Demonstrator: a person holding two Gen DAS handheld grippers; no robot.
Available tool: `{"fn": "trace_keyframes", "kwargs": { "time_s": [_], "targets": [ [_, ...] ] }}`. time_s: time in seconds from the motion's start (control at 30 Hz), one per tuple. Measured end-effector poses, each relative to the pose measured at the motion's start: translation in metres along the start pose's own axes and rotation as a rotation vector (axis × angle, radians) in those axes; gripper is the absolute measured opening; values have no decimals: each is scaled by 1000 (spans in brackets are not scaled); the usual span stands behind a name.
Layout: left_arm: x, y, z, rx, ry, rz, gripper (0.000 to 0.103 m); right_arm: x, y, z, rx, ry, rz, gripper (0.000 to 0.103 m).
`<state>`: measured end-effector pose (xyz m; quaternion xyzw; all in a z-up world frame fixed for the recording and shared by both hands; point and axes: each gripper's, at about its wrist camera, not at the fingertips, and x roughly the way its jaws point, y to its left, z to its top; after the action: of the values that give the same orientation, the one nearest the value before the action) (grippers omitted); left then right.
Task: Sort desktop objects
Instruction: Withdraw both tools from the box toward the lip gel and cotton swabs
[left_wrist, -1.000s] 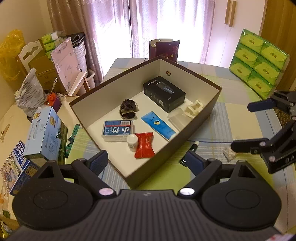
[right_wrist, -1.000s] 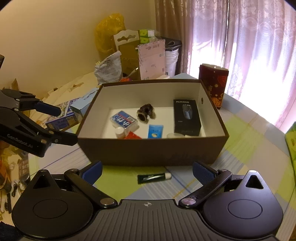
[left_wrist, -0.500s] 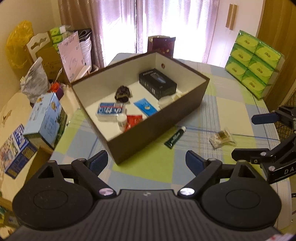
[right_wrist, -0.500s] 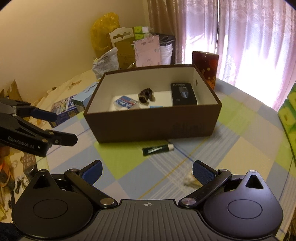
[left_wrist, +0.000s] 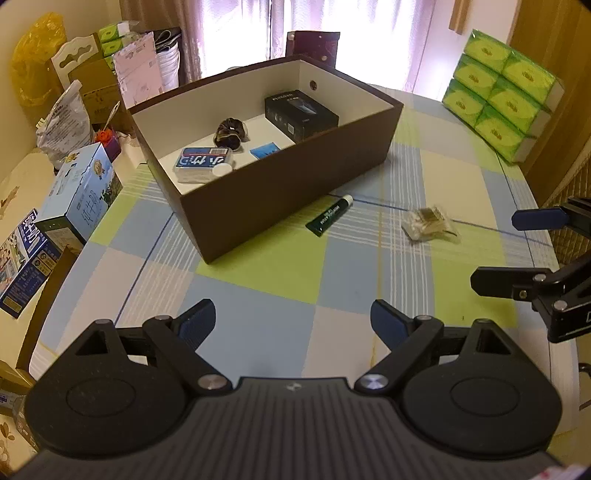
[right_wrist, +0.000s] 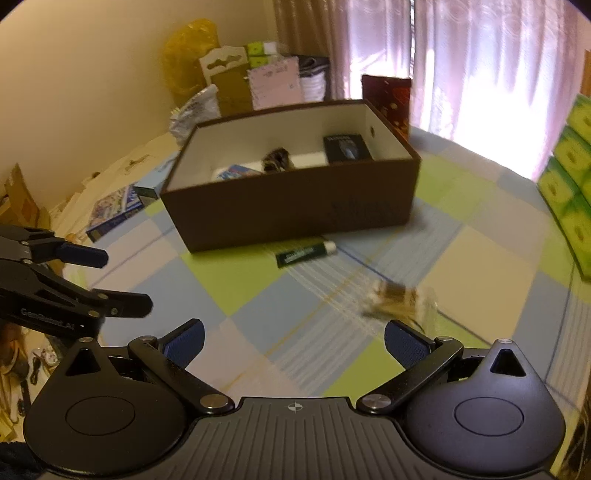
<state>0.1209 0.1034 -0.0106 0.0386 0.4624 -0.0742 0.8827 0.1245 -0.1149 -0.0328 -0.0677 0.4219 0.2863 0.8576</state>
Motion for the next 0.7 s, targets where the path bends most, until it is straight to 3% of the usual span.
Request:
{"fn": "trace_keyframes", "kwargs": {
  "time_s": [0.33,0.7],
  "targets": [
    [10,-11,-13,25,12,-17,89,7,-10,-26,116,31,-47,101],
    [29,-10,-5,69,-8,-44,86,22,-34,-38,256,52,-114,101]
  ]
}}
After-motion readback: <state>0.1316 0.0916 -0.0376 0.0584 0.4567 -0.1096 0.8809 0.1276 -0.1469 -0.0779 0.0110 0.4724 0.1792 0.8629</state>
